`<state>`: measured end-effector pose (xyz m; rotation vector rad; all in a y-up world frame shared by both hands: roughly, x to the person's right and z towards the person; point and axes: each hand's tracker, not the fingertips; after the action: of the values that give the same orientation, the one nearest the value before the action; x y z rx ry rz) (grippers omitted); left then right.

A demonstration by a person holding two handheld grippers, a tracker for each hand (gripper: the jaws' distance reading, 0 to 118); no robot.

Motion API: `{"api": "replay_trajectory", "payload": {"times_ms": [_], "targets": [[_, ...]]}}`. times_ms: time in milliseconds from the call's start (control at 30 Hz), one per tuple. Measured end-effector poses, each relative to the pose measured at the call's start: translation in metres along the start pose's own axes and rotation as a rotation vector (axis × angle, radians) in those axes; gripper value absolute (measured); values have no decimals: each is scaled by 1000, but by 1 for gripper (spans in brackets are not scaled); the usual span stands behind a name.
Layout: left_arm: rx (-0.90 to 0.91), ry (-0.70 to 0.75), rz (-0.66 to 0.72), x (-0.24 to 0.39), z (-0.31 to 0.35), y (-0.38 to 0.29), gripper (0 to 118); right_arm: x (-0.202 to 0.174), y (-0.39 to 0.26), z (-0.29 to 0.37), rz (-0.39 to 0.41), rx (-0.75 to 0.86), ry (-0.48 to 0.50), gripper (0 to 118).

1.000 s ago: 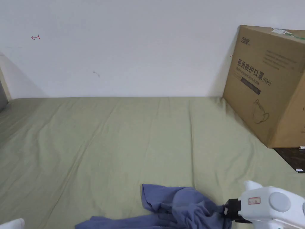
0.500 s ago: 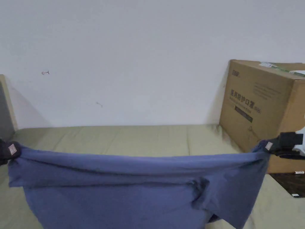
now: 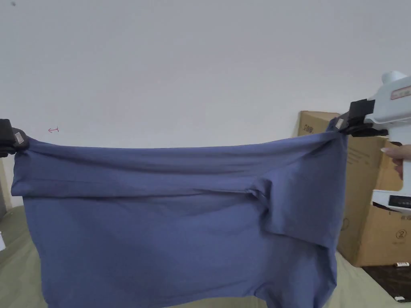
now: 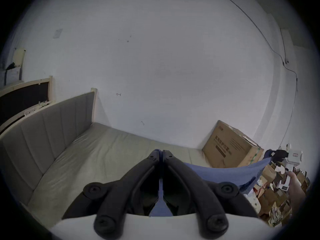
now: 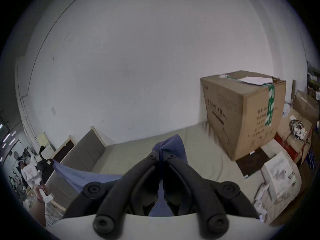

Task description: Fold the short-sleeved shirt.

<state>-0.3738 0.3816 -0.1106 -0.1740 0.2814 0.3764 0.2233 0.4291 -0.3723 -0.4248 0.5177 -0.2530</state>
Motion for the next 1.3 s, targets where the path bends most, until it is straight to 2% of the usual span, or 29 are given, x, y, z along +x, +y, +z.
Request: {"api": "replay_trajectory", "payload": {"times_ms": [133, 267, 333, 433, 567, 700, 800, 833, 933, 1033, 1133, 1200, 1300], "targets": [[44, 30, 64, -5, -35, 14, 1, -8, 21, -40, -30, 50, -15, 2], [86, 24, 108, -18, -64, 15, 1, -13, 23, -71, -28, 94, -11, 2], [135, -34, 170, -29, -71, 7, 1, -10, 12, -82, -7, 122, -12, 2], [126, 6, 145, -40, -83, -20, 1, 6, -24, -98, -13, 139, 5, 2], [-64, 73, 152, -68, -106, -95, 1, 50, -118, -127, -118, 36, -5, 2], [-413, 177, 41, -95, -119, -216, 1, 99, -255, -148, -119, -293, -138, 2], [-641, 221, -21, -111, -106, -302, 1, 132, -350, -137, -144, -480, -199, 2], [-707, 231, -43, -116, -96, -327, 1, 153, -378, -138, -158, -527, -222, 2], [-820, 229, -163, -131, -67, -381, 1, 177, -433, -104, -168, -634, -263, 2], [-884, 187, -194, -133, -26, -403, 1, 186, -456, -62, -107, -713, -253, 2], [-879, 171, -214, -127, 19, -408, 1, 181, -462, -14, -111, -730, -256, 2], [-879, 156, -136, -128, 45, -408, 1, 182, -465, 8, -94, -748, -254, 2], [-878, 164, -114, -129, 71, -413, 1, 180, -471, 34, -103, -761, -247, 2]]}}
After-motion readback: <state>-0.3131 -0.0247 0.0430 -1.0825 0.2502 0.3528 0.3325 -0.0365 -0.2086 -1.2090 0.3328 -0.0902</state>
